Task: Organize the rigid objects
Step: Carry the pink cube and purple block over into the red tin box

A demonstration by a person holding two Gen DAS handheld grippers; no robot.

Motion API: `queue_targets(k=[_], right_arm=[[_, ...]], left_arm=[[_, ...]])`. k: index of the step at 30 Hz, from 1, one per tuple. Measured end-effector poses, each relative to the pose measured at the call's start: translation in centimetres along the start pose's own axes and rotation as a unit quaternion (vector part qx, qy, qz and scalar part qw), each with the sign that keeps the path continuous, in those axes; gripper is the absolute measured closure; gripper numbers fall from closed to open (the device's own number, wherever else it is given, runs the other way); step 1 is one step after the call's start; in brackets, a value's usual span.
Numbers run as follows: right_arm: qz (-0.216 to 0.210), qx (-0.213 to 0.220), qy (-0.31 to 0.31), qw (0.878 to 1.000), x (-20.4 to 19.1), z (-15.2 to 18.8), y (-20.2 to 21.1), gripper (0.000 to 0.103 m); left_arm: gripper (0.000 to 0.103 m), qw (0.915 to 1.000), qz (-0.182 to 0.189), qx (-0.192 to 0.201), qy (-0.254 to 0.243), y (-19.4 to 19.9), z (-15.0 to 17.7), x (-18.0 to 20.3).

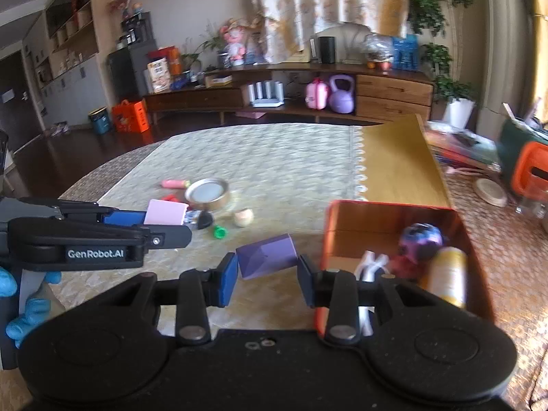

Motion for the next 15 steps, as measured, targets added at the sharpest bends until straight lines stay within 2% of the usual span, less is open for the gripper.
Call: queue_targets(k=[8,15], right_arm=[[0.036,0.005,-0.015,0.999,4.2,1.0,1.9,0.066],[0.051,0.002,-0.025,0.998,6.8,1.8,2.2,0.066]], left_arm=[[0.059,0.9993,0.026,-0.005,-0.025,-1.0,-0.8,4.2],[0.059,0.9982,0.048,-0.02,-0.031,-3.0,-1.8,6.9]])
Point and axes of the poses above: each gripper's, at about its wrist camera, not at the fingertips, and y roughly against the way its jaws point, x to its right, z to its underside, the point moved 9 cm from there along -y, roughly the way its jaws point, and after that the axes turned 5 degrees about -y, right-handed, at the moved point
